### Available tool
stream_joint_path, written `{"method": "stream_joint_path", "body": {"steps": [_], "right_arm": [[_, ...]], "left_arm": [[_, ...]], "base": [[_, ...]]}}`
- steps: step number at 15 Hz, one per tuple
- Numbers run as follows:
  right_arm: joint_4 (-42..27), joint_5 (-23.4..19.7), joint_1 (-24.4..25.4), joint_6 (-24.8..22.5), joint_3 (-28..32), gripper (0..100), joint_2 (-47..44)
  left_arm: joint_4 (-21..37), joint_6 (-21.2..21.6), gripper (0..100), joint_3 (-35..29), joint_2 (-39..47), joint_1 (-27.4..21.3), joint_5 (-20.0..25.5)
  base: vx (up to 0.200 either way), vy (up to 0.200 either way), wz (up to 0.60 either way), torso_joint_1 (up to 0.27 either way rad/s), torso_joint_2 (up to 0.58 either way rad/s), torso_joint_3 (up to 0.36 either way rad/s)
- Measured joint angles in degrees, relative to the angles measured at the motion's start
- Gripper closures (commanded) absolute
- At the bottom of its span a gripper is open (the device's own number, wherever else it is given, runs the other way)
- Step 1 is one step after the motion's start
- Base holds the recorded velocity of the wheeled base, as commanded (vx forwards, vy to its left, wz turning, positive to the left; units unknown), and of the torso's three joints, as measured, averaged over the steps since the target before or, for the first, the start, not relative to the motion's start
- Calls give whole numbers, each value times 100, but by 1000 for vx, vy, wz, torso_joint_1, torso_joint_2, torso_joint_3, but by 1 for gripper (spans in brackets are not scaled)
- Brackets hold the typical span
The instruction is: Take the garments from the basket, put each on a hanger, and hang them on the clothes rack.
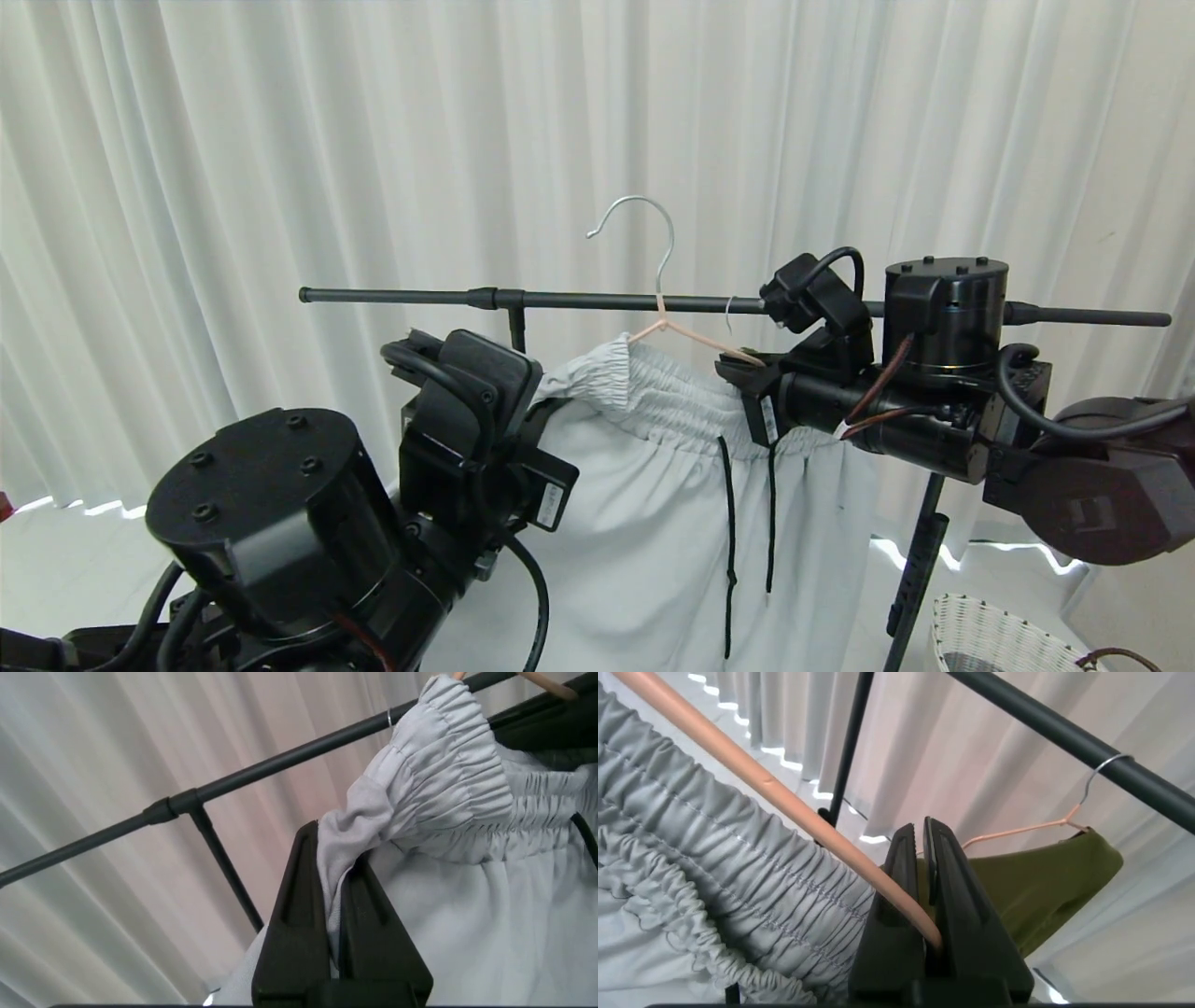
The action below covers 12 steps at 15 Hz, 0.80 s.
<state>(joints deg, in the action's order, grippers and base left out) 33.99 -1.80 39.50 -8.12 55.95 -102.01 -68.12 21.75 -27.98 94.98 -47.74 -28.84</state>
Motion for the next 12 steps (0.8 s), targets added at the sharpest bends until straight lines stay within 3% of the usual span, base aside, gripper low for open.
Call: {"method": "stream_joint_path", "body": {"steps": [4,7,12], "right_arm": [[9,41,-17,13,-127,100,116],[9,188,-185,11,-207,100,193],[11,216,-444,-2,-413,100,419]], "left_arm": [[7,-29,0,45,1,11,-9],[5,-352,0,213,-66,11,-39],[13,-814,0,1258,-713,83,-33]], "base": [[0,0,0,0,0,0],[0,0,0,0,0,0],[0,0,0,0,0,0]]}}
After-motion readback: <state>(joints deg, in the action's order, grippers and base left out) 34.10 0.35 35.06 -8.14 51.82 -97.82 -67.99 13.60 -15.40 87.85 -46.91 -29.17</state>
